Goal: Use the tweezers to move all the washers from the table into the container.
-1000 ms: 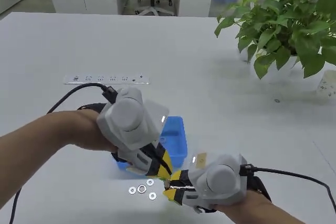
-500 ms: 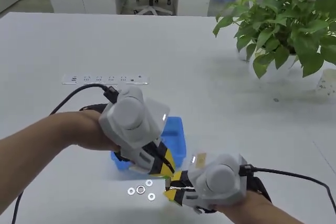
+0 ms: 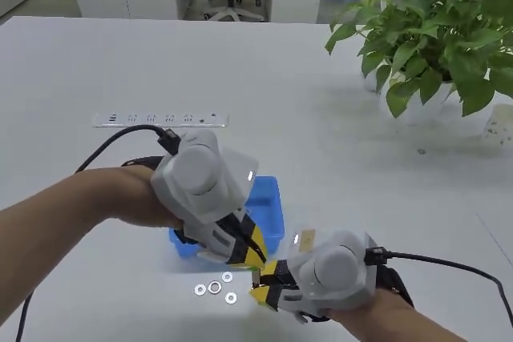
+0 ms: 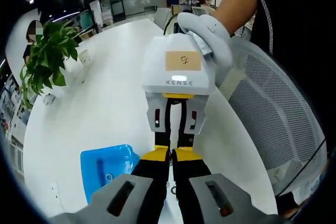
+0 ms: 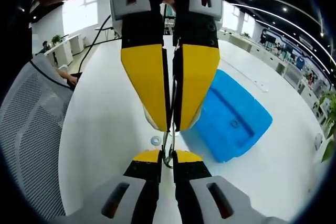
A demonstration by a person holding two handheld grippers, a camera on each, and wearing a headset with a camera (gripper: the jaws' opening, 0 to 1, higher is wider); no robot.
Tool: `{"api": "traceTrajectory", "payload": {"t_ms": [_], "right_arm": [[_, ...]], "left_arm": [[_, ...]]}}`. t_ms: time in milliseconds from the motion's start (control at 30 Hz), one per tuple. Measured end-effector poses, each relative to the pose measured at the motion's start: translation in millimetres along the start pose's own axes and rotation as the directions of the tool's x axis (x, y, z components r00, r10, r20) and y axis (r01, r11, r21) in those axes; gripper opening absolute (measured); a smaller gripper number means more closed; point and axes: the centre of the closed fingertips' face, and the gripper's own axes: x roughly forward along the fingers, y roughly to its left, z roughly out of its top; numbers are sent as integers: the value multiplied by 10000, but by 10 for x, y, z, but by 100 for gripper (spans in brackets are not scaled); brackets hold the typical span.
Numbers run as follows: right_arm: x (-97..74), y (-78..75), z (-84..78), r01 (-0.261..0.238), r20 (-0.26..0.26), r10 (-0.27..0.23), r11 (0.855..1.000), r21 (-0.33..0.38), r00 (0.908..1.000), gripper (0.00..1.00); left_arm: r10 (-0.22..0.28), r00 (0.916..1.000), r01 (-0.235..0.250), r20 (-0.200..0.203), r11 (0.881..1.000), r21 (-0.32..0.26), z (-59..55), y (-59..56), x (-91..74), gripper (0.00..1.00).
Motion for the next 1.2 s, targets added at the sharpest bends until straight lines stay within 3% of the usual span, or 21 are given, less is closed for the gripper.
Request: {"api": "traceTrajectory", "payload": {"t_ms": [433, 1200], "right_arm": [[-58, -12, 21, 123, -56, -124, 9999, -107, 9999, 10], [-292, -119, 438, 362, 121, -358, 9987, -364, 9993, 10]], "left_arm": [[2, 9999, 0, -115, 9998, 186, 45, -20, -41, 6], [170, 9997, -166, -186, 9996, 235, 268, 62, -469, 6]]}}
